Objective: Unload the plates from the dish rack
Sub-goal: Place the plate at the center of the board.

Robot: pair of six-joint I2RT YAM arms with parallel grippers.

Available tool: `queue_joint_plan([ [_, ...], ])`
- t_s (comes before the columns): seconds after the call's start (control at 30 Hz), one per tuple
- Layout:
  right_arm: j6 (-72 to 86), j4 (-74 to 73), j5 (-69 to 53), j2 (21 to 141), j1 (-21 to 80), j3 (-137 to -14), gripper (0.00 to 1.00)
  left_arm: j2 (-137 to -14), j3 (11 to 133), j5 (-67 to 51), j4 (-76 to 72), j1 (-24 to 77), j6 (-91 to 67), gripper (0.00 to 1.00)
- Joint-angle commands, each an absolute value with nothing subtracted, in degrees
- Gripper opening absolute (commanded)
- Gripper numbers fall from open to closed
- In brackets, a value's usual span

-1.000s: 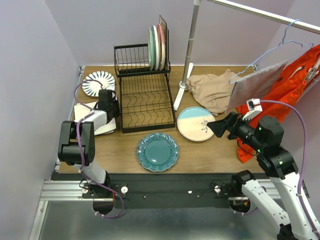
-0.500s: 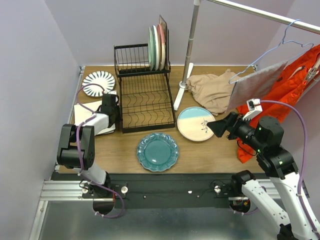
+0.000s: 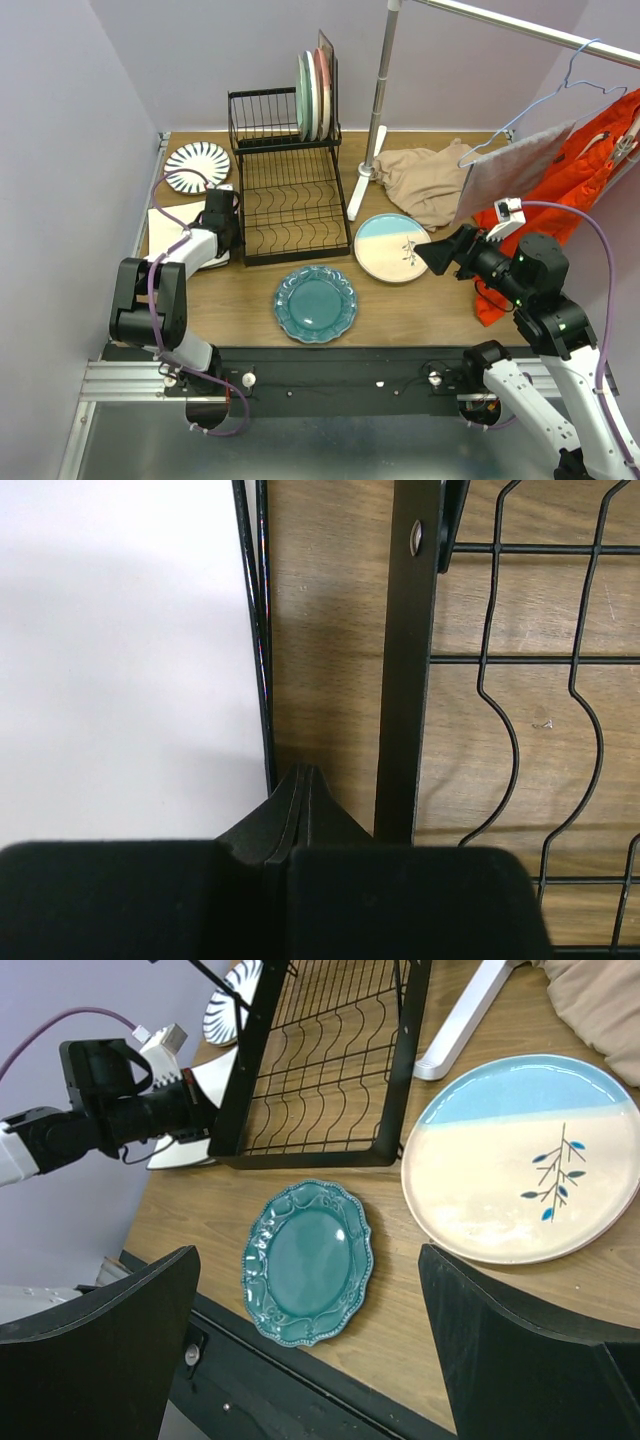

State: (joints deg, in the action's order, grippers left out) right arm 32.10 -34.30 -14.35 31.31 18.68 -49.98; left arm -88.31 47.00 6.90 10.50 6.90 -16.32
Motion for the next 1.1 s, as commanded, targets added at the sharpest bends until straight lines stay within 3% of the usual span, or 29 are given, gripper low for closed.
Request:
queue_joint_plan([
  [0.0,32.3,-33.4,-15.5,31.1,18.7,-51.4,0.99,-86.0,46.8,8.7,12.8,7.6,-19.0,0.0],
  [0.63,31.1,-34.2,-14.9,31.4,18.7,-51.8,0.99,-83.8,49.2,12.6,16.8,7.6,-19.8,0.0],
  [0.93,32.3,-34.8,-14.8,32.2,18.7,-52.2,0.97,-72.3,54.8,9.9,15.3,7.6,-20.4,0.0],
  [1.03,31.3,-35.2,-14.8,31.6,18.7,-52.5,0.97,-66.8,55.6,4.3,11.2,7.6,-18.3,0.12],
  [1.07,31.0,-35.3,-14.5,31.5,18.7,-52.8,0.98,-65.6,56.4,3.3,10.6,7.6,-18.0,0.2],
])
